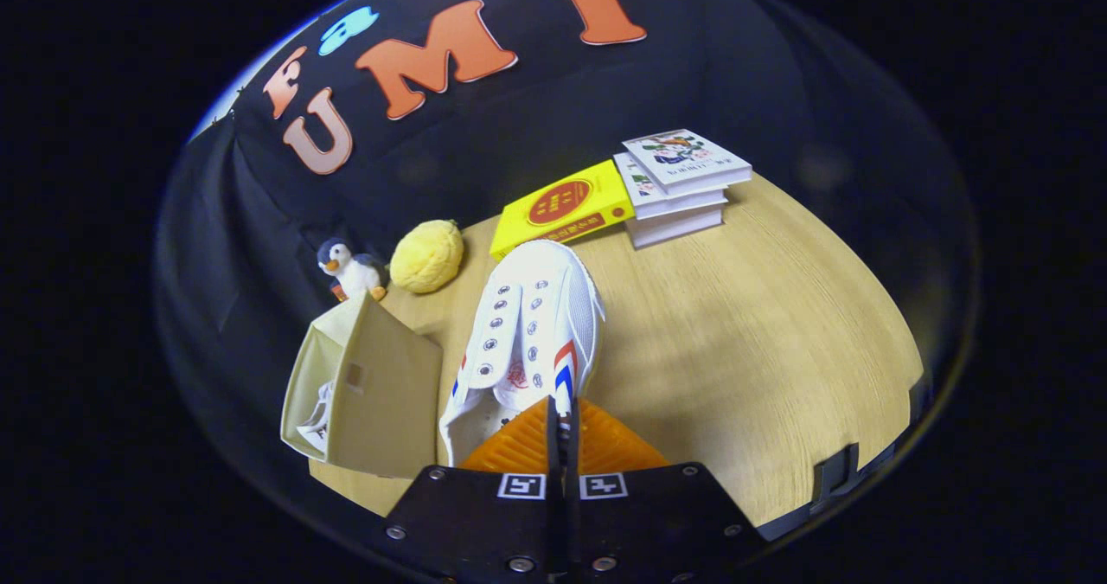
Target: Open the storage box then place both shoes into the box .Put the left shoe in first, then the right shoe, with the right side of both shoes facing outward in a uniform manner.
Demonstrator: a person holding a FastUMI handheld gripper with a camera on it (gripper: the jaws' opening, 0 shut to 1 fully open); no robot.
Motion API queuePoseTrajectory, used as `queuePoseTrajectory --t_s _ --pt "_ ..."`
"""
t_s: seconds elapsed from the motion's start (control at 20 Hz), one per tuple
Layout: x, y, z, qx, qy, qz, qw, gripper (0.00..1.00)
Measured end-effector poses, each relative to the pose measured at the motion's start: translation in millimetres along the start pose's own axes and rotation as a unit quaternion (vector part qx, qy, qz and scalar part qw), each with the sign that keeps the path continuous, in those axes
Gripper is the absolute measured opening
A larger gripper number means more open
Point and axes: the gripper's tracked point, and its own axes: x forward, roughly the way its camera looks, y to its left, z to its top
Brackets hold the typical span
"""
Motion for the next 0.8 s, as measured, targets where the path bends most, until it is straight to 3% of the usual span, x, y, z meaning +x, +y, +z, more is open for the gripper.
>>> queuePoseTrajectory --t_s 0.5,0.8 --pt "7.9 177.8 -0.5 -0.031 0.002 0.047 0.998 0.0" --pt "28.3 229.7 -22.5 -0.077 0.019 0.022 0.997 0.0"
